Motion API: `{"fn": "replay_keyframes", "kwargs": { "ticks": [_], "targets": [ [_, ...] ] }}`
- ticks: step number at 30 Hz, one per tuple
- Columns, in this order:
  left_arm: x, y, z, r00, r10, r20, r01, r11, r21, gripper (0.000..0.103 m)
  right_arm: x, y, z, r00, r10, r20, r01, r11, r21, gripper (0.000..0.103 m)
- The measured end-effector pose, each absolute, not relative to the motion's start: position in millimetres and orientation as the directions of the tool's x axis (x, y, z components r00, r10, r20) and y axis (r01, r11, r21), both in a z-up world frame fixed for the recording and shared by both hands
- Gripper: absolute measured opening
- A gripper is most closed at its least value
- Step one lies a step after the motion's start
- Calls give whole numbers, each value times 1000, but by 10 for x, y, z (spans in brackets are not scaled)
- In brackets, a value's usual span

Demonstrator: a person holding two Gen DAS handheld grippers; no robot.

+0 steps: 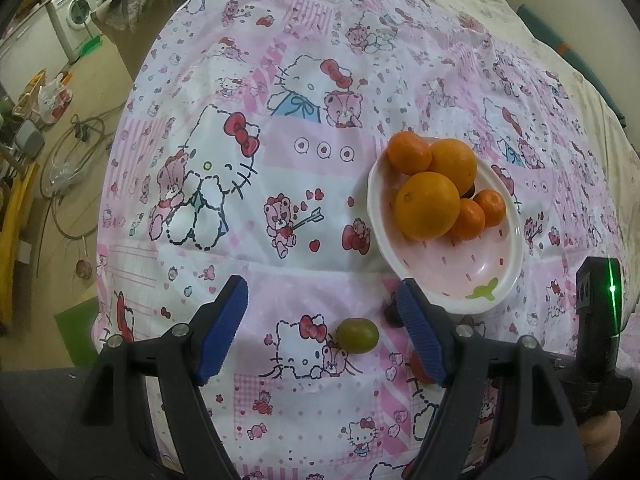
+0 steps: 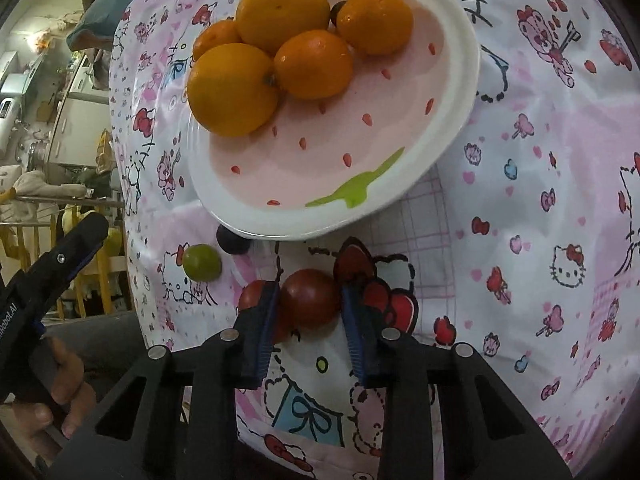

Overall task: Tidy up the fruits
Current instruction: 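Close the right tool on a large red tomato, then close the left tool on the dark blueberry while the right holds the tomato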

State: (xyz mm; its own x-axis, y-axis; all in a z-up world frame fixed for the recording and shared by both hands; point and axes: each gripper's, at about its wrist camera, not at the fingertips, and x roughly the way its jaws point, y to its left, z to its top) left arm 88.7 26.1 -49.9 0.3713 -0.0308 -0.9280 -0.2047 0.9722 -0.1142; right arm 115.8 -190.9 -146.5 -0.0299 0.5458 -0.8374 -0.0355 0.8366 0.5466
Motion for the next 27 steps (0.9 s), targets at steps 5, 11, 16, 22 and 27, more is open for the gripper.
{"fn": "replay_keyframes", "kwargs": {
  "ticks": [5, 11, 16, 22, 27],
  "targets": [
    [893, 223, -510, 371, -17, -928, -196, 976, -96, 74, 1147, -1943, -1392, -5, 534, -845, -57, 844, 534, 31],
    [895, 252, -547, 365, -7, -931, -205, 975, -88, 74, 1134, -2148, -1255, 56, 552, -832, -38, 834, 551, 31],
    [901, 219, -577, 361, -10, -933, -185, 979, -82, 74, 1097, -2363, -1069, 126, 563, -816, -37, 825, 564, 31],
    [937, 51, -643, 350, -8, -937, -91, 995, -43, 74, 1074, -2656, -836, 235, 582, -778, -4, 801, 598, 31],
    [949, -186, -751, 320, -31, -947, 32, 999, -22, 66, 1107, -2824, -727, 296, 597, -746, 37, 773, 634, 31]
  ]
}}
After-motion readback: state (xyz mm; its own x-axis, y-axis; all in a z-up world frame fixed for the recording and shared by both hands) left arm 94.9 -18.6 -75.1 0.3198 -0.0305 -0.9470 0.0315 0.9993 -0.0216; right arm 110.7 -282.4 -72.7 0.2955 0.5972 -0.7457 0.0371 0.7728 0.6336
